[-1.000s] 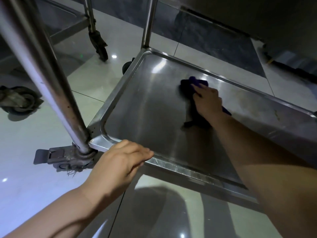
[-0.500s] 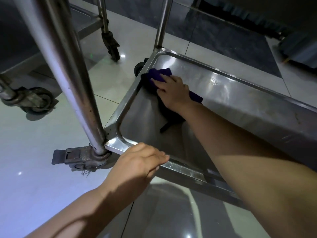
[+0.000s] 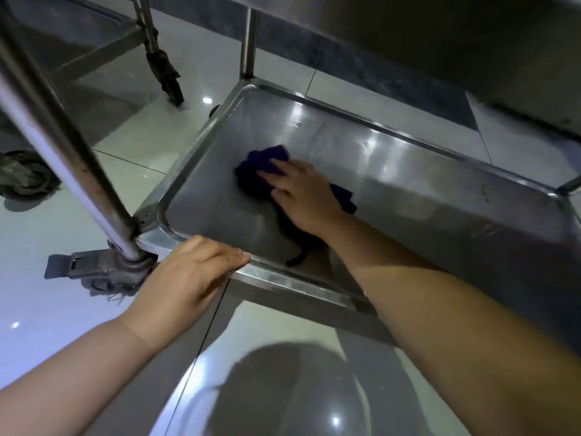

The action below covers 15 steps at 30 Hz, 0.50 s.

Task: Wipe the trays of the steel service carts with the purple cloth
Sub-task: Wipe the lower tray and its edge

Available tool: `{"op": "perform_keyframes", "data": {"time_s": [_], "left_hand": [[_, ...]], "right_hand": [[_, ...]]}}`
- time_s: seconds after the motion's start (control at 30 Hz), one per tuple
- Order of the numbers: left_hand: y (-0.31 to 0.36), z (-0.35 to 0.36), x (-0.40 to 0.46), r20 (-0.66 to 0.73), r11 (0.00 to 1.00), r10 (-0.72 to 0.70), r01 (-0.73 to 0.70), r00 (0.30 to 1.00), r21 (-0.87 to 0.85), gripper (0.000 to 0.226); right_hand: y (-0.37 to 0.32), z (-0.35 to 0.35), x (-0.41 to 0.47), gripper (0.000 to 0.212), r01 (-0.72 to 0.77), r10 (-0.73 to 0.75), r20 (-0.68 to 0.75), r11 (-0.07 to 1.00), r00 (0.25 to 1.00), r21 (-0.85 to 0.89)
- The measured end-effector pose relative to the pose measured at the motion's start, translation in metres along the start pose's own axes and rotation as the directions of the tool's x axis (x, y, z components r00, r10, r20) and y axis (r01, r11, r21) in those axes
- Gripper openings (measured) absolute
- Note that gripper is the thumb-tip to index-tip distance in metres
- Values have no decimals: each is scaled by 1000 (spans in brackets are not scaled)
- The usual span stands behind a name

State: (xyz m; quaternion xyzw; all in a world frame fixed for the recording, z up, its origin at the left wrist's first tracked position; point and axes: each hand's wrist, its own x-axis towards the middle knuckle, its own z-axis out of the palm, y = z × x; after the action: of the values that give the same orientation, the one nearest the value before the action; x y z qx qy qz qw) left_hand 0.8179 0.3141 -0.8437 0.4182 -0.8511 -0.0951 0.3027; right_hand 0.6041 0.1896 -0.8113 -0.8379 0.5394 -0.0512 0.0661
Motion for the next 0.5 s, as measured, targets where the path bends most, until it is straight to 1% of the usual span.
{"op": "perform_keyframes", "data": {"time_s": [0.07, 0.1, 0.17, 0.23, 0.3, 0.37, 0.43, 0.5], "left_hand": [[5, -2, 1, 12, 1000, -7, 7, 1000, 5, 53], [7, -3, 2, 20, 1000, -10, 10, 1000, 11, 52], [9, -4, 3, 33, 999, -11, 10, 999, 35, 39], [10, -6, 4, 39, 999, -7, 5, 999, 48, 38], [11, -7, 4, 43, 999, 2, -4, 999, 40, 44], [11, -7, 3, 31, 999, -2, 0, 1000, 36, 43], [13, -5, 1, 0, 999, -24, 24, 1000, 34, 40], [13, -4, 0, -25, 999, -40, 41, 999, 16, 39]], "right_hand": [[40, -6, -15, 43, -181, 181, -41, 983, 983, 4], [60, -9, -27, 42, -270, 271, -54, 963, 961, 17], [94, -19, -55, 42, -403, 405, -84, 914, 911, 41], [122, -26, -84, 42, -492, 495, -109, 869, 862, 52], [148, -28, -112, 48, -577, 580, -113, 814, 806, 64], [167, -30, -139, 48, -671, 674, -117, 738, 729, 72], [169, -34, -161, 45, -740, 740, -135, 670, 659, 59], [156, -35, -170, 47, -802, 800, -123, 596, 587, 46]]}}
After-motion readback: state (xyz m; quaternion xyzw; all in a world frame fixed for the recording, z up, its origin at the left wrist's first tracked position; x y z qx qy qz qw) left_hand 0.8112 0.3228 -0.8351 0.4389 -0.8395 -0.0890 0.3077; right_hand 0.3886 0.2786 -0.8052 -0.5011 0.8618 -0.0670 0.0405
